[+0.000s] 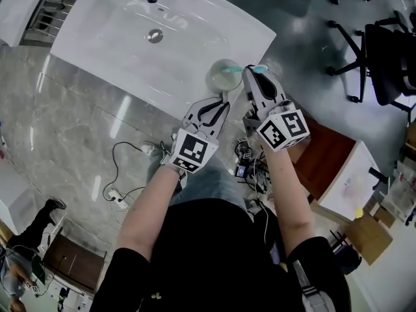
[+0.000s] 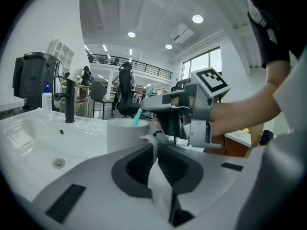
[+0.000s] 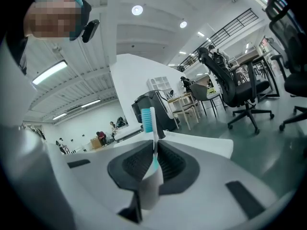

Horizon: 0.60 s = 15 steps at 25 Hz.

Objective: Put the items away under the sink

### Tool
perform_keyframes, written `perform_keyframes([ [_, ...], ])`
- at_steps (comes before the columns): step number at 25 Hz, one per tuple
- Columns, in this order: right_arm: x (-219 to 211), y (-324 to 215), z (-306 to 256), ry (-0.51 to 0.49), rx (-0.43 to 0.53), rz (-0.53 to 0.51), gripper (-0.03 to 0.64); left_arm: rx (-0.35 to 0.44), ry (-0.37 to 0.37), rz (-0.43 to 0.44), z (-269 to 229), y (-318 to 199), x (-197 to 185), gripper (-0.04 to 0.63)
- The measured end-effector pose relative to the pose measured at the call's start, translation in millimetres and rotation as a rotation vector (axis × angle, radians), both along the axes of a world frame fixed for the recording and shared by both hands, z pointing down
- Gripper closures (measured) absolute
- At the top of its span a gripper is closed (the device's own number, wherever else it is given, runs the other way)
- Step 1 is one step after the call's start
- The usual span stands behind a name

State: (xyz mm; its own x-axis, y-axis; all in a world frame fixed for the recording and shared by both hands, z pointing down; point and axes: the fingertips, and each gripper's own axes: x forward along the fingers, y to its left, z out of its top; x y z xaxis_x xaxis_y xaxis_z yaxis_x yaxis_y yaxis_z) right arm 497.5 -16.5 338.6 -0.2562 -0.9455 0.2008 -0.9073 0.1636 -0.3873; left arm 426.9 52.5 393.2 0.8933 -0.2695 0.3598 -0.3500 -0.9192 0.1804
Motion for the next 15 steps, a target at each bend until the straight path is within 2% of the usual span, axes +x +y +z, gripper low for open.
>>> perform_keyframes([
  [8,-32.9,4.9,-7.2,0.023,0.001,-0.010,0.571,-0.025,0.001,0.040,-0.1,15.4,-29.6,0.552],
  [11,-42.4,11.4,-5.1,0.023,-0.007,-0.005,0.571,-0.025,0.007,0.074,-2.1,25.4,-34.6,0.552],
  [15,-46.3,19.6,-2.2,0.020,-0.015,-0.001,0.571,-0.044,0.010,0.075,1.5,31.7,-38.4,0.551],
])
